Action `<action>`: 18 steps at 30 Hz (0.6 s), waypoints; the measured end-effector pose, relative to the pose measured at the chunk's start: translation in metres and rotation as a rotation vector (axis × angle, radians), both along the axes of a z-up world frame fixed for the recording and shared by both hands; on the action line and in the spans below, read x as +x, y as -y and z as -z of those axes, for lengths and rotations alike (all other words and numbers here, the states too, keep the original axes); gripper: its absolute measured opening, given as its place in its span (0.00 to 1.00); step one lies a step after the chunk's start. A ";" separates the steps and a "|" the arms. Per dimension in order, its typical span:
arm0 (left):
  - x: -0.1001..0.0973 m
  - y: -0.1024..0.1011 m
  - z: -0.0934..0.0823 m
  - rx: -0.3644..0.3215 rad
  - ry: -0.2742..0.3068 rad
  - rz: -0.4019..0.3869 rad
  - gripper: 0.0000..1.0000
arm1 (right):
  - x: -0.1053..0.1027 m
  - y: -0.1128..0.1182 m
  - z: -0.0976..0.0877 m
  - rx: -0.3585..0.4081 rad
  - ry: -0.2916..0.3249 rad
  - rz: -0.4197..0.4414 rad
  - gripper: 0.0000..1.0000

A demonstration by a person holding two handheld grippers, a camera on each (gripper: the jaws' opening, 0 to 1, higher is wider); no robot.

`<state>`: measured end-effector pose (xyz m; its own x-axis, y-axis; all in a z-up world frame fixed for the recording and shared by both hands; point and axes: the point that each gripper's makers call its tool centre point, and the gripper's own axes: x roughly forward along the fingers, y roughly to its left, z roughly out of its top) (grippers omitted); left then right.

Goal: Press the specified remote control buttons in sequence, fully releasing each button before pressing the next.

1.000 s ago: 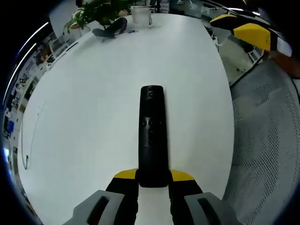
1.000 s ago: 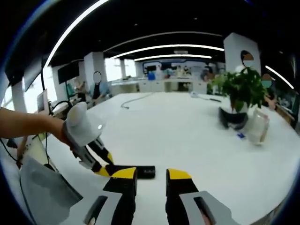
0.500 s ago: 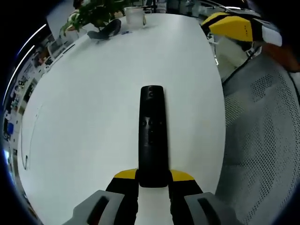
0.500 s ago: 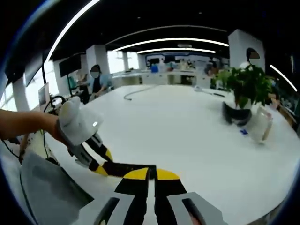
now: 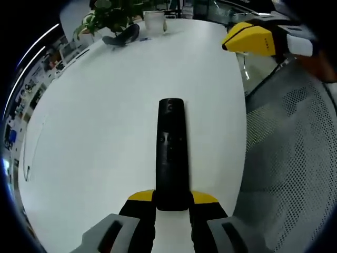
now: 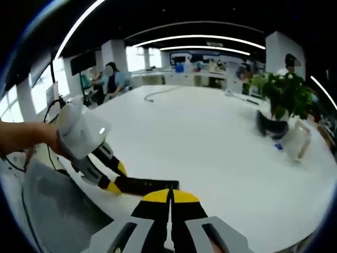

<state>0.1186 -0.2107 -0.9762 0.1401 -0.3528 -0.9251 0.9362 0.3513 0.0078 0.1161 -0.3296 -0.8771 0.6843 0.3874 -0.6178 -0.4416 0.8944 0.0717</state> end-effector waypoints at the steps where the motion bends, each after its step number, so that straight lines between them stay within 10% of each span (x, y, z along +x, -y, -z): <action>1: 0.000 0.000 0.000 -0.002 0.000 -0.004 0.23 | 0.000 0.001 0.000 0.004 -0.005 0.004 0.00; 18: -0.027 0.005 -0.001 -0.055 0.016 -0.047 0.23 | 0.004 0.014 -0.004 0.093 -0.033 0.083 0.00</action>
